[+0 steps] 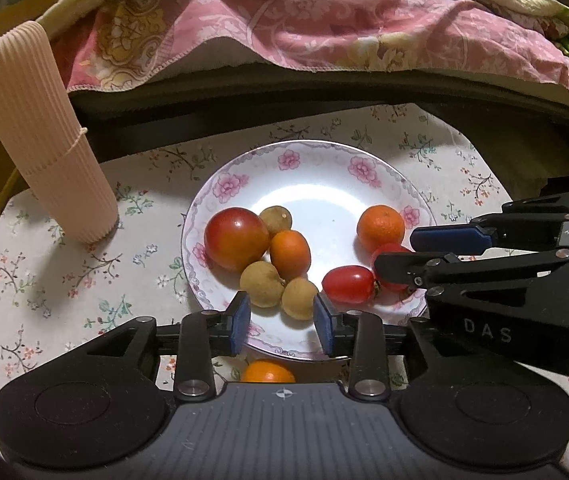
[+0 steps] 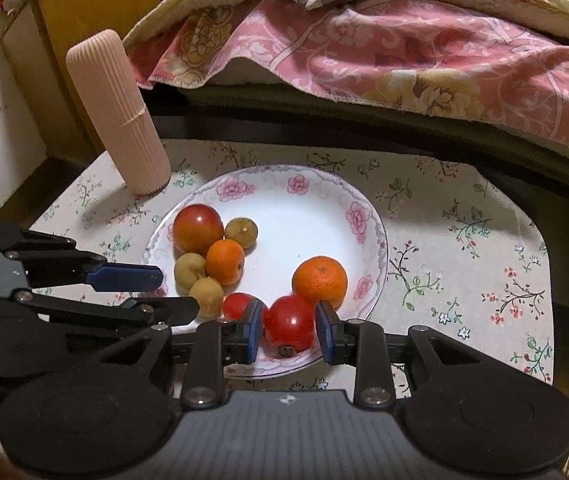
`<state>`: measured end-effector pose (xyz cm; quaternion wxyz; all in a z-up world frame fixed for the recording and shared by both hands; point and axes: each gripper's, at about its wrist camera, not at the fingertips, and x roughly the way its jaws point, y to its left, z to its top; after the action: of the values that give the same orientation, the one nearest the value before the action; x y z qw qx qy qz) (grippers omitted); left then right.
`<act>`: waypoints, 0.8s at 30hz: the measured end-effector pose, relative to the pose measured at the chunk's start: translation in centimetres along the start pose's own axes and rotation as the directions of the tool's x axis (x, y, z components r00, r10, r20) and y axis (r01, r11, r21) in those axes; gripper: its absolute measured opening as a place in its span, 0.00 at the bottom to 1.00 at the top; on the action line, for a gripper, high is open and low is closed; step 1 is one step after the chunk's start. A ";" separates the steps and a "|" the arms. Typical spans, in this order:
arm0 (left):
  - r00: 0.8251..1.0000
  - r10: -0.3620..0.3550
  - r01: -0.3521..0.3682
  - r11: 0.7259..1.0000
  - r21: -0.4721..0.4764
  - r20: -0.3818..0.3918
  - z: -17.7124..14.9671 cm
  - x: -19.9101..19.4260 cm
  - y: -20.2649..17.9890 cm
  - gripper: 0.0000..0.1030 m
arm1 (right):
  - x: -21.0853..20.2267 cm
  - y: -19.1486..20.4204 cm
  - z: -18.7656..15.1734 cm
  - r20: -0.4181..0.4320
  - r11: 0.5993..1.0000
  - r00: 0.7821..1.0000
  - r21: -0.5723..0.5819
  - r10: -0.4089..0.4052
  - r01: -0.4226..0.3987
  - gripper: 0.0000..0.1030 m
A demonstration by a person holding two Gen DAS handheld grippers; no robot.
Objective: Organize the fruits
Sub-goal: 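Open the left tool to drop the tan fruit into the plate while the right tool holds the tomato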
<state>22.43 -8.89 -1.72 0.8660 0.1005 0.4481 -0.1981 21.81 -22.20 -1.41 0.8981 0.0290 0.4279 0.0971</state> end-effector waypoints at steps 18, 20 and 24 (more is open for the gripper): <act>1.000 -0.006 0.005 0.999 0.042 0.015 -1.0 -2.2 0.2 0.59 | -2.4 -0.2 -0.3 0.046 0.999 0.999 0.023 0.025 -0.026 0.31; 1.000 -0.007 0.006 0.998 0.056 0.002 -1.6 -2.5 0.3 0.60 | -2.9 0.1 -0.7 0.035 0.999 0.999 0.012 0.033 -0.033 0.31; 1.000 -0.001 0.004 0.997 0.083 -0.028 -3.6 -3.2 1.0 0.67 | -4.1 1.0 -1.9 0.013 0.998 0.998 -0.016 0.063 -0.063 0.31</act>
<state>18.57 -5.92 -1.15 0.8544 0.1387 0.4516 -0.2162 17.68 -22.07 0.62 0.8978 0.0361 0.4198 0.1283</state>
